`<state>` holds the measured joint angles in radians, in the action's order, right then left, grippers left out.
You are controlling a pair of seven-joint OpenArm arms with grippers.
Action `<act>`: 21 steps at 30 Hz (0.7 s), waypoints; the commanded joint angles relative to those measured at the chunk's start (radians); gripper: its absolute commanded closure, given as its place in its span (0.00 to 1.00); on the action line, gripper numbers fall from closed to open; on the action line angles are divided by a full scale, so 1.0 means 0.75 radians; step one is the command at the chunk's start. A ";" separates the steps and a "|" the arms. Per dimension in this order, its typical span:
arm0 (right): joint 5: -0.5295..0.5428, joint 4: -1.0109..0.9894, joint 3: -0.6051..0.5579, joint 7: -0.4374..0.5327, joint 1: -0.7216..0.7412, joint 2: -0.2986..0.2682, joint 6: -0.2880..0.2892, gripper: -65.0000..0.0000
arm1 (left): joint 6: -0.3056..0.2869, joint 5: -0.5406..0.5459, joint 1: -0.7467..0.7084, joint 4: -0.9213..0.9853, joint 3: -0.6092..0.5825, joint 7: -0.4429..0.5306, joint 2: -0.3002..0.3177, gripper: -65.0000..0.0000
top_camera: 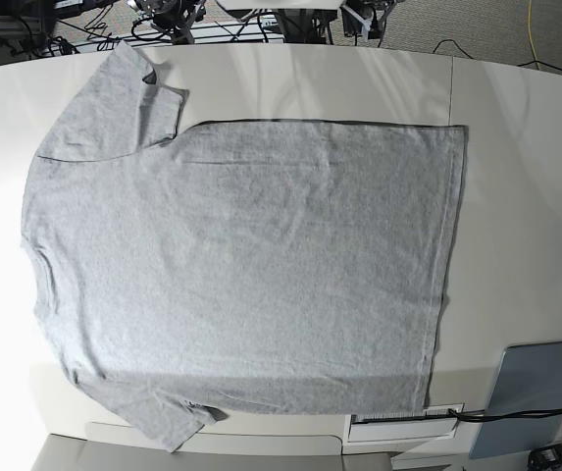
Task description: Fold the T-shirt properly
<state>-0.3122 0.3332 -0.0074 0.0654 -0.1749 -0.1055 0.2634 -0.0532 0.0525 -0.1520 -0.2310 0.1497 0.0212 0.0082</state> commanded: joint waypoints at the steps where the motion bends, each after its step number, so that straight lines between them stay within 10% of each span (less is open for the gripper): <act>1: 0.007 0.007 0.002 0.021 -0.008 -0.011 0.012 0.68 | -0.009 -0.002 -0.008 -0.004 -0.005 0.008 -0.007 0.83; 21: 0.050 0.010 0.002 0.055 -0.115 -0.065 0.018 0.68 | -0.009 -0.174 -0.114 -0.182 -0.005 -0.112 0.016 0.83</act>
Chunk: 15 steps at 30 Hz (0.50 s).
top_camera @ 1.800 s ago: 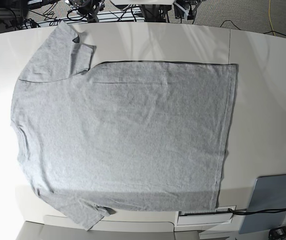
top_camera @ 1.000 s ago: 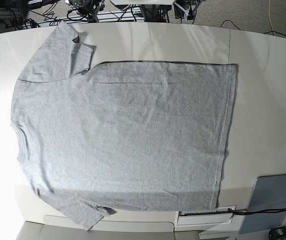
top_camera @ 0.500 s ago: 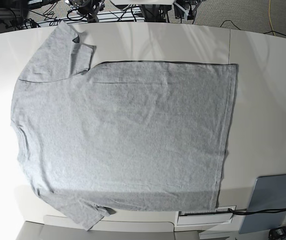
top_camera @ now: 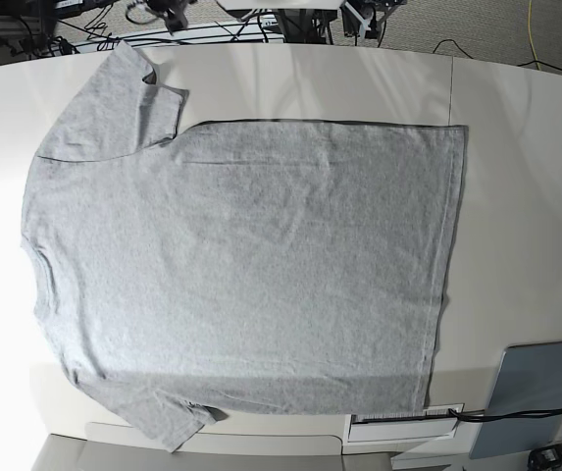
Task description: Fold the T-shirt properly
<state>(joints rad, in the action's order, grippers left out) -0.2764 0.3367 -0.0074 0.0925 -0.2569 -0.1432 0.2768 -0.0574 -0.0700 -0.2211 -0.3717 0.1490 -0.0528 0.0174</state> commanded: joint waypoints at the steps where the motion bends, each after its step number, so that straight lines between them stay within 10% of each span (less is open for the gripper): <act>1: 0.040 0.007 0.002 0.023 -0.021 -0.030 0.014 0.68 | -0.004 -0.011 -0.055 -0.041 -0.004 -0.013 0.004 0.83; 15: 0.269 0.662 0.002 -0.104 -0.555 -0.253 0.267 0.68 | -0.102 -0.007 -0.629 -0.938 -0.004 -0.235 0.036 0.83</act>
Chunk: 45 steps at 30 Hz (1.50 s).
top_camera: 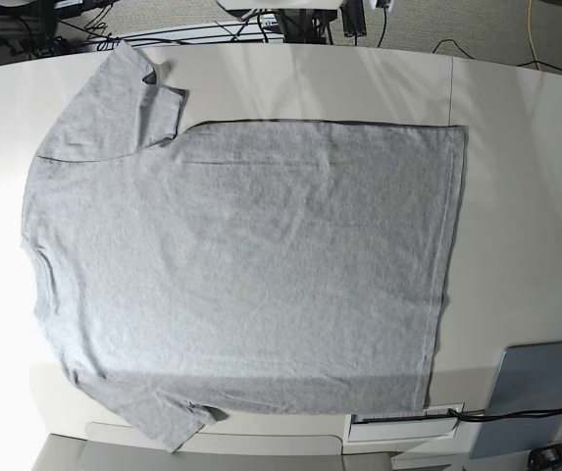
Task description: Fold the T-shirt properly
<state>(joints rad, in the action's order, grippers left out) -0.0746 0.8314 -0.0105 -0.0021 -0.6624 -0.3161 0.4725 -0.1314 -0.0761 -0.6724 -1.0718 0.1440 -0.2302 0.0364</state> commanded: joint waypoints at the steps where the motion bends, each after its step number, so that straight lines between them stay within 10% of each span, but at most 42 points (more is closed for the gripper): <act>1: 0.061 0.084 0.006 -0.004 -0.073 -0.047 0.015 0.68 | -0.012 0.002 -0.072 -0.078 0.003 0.002 0.025 0.83; 9: 0.229 0.725 0.060 -0.074 -0.484 -0.254 0.016 0.68 | -0.050 0.081 -0.383 -0.677 0.003 -0.055 0.235 0.83; 20: 0.154 1.354 0.469 -0.275 -0.630 -0.266 0.013 0.68 | 0.017 -0.250 -0.399 -1.313 0.003 -0.123 0.511 0.79; 26: 0.098 1.543 0.605 -0.338 -0.587 -0.266 0.012 0.68 | -0.166 -0.287 -0.170 -1.272 0.003 -0.122 0.607 0.49; 45: 0.098 1.572 0.627 -0.356 -0.527 -0.262 0.012 0.68 | -0.364 -0.269 0.251 -0.861 -0.091 -0.008 0.709 0.48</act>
<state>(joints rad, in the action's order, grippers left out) -0.0029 1.9965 0.4507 -0.2775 -1.0492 -0.5014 0.4908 -0.3897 -0.2726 -0.4816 -1.7161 0.0769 -0.2226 0.5575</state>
